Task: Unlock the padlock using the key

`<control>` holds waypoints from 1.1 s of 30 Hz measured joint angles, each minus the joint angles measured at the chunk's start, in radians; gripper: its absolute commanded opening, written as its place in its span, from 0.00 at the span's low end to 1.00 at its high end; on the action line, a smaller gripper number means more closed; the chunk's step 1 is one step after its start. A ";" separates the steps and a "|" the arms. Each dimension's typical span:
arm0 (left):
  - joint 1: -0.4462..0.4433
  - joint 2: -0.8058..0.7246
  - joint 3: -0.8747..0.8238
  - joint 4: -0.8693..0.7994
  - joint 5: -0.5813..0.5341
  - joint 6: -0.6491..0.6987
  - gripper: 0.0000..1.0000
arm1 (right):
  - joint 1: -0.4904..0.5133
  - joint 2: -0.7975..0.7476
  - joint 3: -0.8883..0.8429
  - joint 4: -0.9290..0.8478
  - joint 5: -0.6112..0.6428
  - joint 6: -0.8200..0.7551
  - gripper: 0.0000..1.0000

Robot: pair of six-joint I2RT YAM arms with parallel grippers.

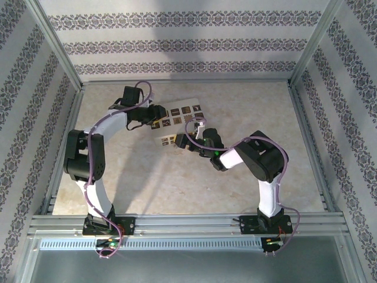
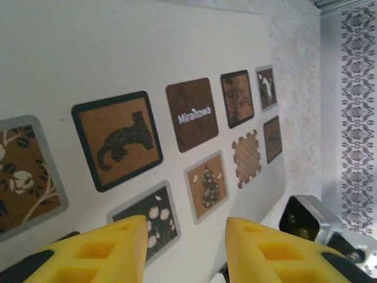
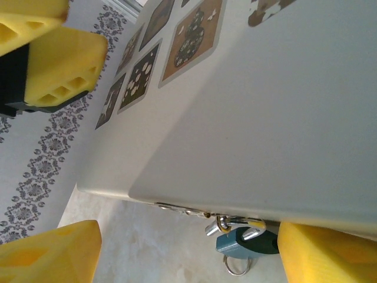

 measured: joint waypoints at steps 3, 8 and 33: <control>0.000 0.012 0.018 -0.014 -0.005 0.012 0.37 | -0.002 0.010 0.005 0.003 -0.008 0.000 0.79; -0.002 0.032 0.027 -0.018 -0.008 0.020 0.37 | -0.002 0.034 0.019 0.008 -0.026 0.000 0.76; -0.006 0.053 0.032 -0.017 -0.045 0.039 0.35 | -0.008 0.093 0.028 0.121 -0.097 -0.001 0.42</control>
